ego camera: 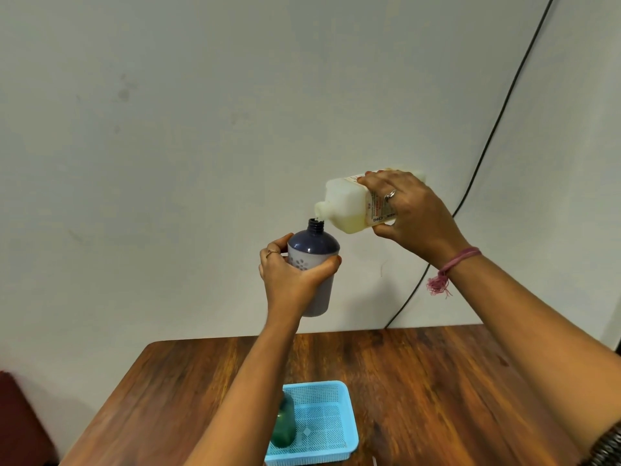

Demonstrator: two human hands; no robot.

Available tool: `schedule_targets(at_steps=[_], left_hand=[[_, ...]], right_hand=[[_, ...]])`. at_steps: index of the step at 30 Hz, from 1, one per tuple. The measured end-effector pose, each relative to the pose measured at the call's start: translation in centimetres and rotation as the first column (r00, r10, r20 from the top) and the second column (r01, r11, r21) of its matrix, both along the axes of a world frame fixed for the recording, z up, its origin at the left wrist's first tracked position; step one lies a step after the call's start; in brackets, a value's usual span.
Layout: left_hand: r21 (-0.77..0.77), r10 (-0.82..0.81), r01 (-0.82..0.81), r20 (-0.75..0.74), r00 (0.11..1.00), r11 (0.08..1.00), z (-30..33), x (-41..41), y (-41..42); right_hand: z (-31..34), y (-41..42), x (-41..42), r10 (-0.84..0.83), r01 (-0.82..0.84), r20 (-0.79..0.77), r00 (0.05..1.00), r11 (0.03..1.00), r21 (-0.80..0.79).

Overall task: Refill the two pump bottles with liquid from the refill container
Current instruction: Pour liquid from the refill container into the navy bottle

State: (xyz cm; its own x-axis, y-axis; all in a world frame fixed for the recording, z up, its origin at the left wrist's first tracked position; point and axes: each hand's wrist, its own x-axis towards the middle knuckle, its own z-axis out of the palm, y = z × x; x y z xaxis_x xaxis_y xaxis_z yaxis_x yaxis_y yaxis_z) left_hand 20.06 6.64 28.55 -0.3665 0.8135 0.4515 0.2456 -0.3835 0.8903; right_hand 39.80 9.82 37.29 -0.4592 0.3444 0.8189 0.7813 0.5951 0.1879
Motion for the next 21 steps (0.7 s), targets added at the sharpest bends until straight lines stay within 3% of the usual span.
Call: schedule_targets(at_steps=[21], left_hand=[[-0.002,-0.001,0.001,0.010,1.000,1.000,-0.09,0.46,0.41]], right_hand=[[-0.15,0.31,0.40,0.000,0.000,0.006,1.000,1.000,0.003]])
